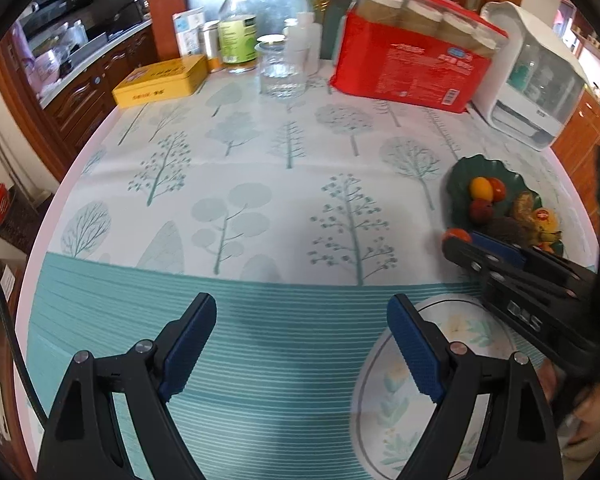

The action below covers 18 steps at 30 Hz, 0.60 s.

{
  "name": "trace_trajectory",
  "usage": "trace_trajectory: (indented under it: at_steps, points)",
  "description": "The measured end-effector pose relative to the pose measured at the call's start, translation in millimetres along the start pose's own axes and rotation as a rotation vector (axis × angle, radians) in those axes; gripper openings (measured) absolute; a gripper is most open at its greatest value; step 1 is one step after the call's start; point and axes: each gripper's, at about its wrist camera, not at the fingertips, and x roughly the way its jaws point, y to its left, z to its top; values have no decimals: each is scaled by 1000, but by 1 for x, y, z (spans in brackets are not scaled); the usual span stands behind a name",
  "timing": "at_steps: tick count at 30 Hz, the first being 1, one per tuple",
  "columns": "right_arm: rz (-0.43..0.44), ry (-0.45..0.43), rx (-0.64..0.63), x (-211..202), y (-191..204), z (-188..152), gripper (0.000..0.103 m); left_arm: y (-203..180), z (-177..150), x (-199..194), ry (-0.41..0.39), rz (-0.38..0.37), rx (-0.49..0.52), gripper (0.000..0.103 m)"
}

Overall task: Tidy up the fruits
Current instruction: 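Carry the small red tomato with the right gripper onto the green plate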

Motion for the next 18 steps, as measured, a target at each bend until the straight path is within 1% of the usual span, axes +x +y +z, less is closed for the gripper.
trace_trajectory:
  at_steps: [5,11,15,17,18]
  points:
    - [-9,-38,36,-44,-22,-15,29,-27,8,-5,-12,-38,46,86]
    - [-77,-73,101,-93,-64,-28,29,-77,20,-13,-29,-99,133,86]
    - [-144,-97,137,-118,-94,-22,30,-108,32,-17,-45,-128,178,87]
    - [-160,-108,146,-126,-105,-15,30,-121,39,-17,-48,-137,190,87]
    - [-169,-114,147,-129,-111,-9,30,-126,44,-16,-48,-139,195,89]
